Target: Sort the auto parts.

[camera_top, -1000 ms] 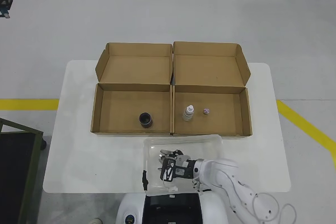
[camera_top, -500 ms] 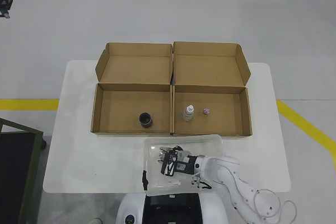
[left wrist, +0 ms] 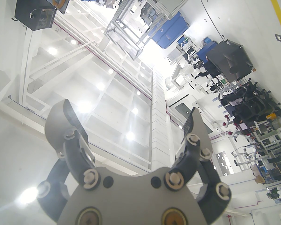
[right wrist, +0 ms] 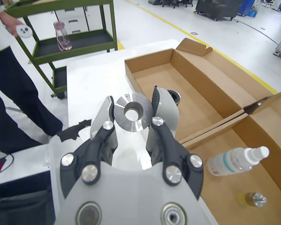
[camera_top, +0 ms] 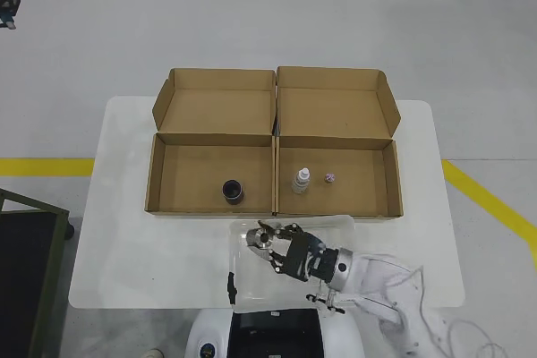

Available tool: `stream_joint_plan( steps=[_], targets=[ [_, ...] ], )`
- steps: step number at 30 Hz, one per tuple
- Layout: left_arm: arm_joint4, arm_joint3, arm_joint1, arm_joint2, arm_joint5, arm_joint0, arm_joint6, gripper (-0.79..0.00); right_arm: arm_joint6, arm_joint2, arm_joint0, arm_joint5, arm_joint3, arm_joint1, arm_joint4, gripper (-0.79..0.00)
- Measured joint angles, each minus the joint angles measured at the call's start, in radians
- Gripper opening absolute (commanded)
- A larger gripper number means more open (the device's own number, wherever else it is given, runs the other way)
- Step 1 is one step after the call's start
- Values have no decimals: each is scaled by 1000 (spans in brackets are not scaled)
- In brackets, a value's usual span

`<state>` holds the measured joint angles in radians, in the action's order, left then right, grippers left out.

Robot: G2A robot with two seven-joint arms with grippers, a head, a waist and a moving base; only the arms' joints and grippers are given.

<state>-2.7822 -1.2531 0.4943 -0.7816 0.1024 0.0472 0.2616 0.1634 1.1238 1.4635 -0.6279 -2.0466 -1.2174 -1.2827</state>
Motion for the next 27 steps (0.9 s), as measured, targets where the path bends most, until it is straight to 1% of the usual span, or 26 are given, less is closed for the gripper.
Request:
stream_joint_plan(
  steps=[8, 14, 20, 27],
  targets=[
    [0, 0, 0, 0, 0, 0, 0, 0, -34, 64, 3, 81, -95, -1, 234, -785],
    [0, 0, 0, 0, 0, 0, 0, 0, -78, 124, 17, 113, -111, 0, 374, -785],
    [0, 0, 0, 0, 0, 0, 0, 0, -108, 146, 24, 143, -120, -1, 475, -785],
    [0, 0, 0, 0, 0, 0, 0, 0, -102, 162, 13, 148, -147, -1, 545, -785]
  ],
)
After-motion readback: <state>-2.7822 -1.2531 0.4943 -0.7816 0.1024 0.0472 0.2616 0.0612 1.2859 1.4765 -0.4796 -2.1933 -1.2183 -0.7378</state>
